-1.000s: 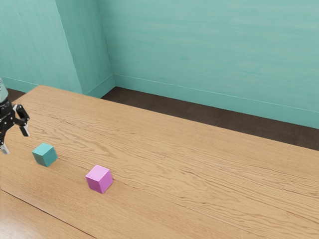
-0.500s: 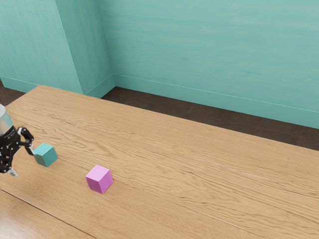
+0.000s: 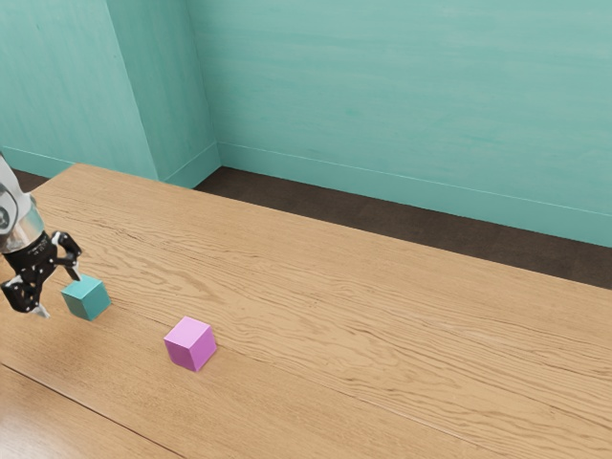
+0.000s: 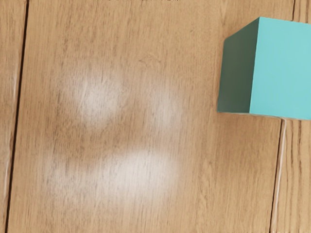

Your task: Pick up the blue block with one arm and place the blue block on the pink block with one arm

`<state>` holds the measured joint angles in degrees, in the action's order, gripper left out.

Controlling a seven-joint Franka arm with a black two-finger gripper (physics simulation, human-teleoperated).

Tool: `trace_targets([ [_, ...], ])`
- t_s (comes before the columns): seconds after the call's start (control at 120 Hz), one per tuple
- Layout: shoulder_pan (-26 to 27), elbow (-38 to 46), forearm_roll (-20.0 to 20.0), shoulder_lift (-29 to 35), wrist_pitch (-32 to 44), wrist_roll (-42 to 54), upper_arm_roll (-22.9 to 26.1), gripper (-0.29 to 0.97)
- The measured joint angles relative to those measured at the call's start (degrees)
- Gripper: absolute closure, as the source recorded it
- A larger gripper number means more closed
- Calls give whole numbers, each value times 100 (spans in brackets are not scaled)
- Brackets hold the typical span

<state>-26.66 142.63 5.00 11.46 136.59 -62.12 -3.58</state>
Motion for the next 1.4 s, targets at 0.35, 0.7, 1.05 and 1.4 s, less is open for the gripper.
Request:
trace_targets([
  [0.35, -167, -644, 121, -1029, 389, 581, 6, 0],
  [0.7, -368, -1500, 203, -1851, 508, 1078, 13, 0],
  [1.05, -284, -1476, 542, -1974, 530, 1425, 93, 0],
  [1.4, -348, -1525, 778, -2168, 715, 1621, 98, 0],
])
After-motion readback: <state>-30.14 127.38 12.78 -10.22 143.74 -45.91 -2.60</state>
